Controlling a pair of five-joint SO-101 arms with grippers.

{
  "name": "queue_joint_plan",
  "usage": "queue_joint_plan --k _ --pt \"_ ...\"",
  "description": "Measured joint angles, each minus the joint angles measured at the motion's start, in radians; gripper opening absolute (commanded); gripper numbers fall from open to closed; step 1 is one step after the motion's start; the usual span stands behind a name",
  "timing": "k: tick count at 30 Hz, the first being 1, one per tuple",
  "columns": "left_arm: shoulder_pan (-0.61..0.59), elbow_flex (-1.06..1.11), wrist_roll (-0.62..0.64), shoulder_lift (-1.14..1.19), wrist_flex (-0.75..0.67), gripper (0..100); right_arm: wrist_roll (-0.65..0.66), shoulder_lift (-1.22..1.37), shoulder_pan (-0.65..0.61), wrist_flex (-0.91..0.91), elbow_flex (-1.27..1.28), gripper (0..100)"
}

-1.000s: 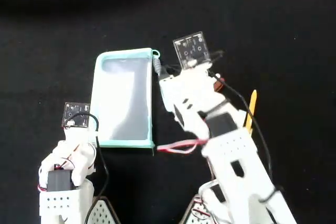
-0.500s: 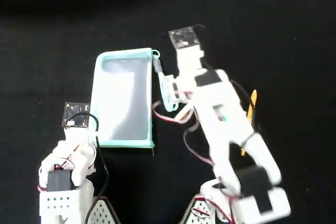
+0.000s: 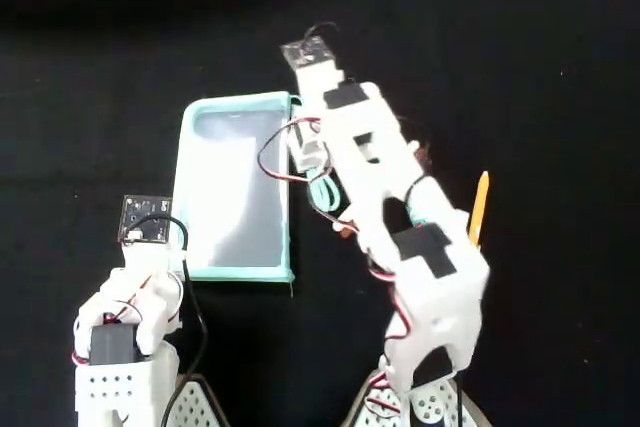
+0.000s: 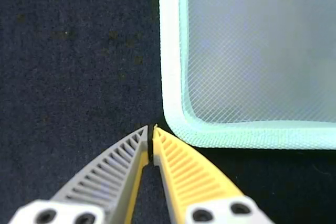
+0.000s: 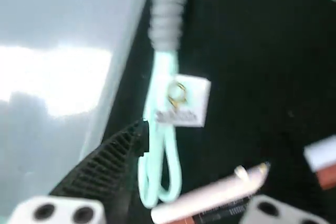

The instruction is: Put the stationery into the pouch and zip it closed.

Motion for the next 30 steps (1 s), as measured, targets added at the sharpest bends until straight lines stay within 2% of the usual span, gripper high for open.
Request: queue_joint_plan --k 3,11,17,22,24,30 --pt "0.0 0.0 0.0 0.0 0.0 3 0.092 0.064 -0.034 0.0 -0.077 9.6" --pt "0.0 0.0 0.0 0.0 0.0 3 0.341 0.222 -0.044 0.002 -0.284 9.3" --pt "0.0 0.0 0.0 0.0 0.0 3 0.419 0.302 -0.035 0.008 -0.384 9.3" --pt "0.0 0.0 0.0 0.0 0.0 3 0.485 0.313 -0.029 0.1 -0.466 9.4" --pt "0.0 0.0 0.0 0.0 0.0 3 0.503 0.313 -0.029 0.147 -0.508 12.2" --pt "0.0 0.0 0.0 0.0 0.0 3 0.512 0.313 -0.029 0.218 -0.571 28.8"
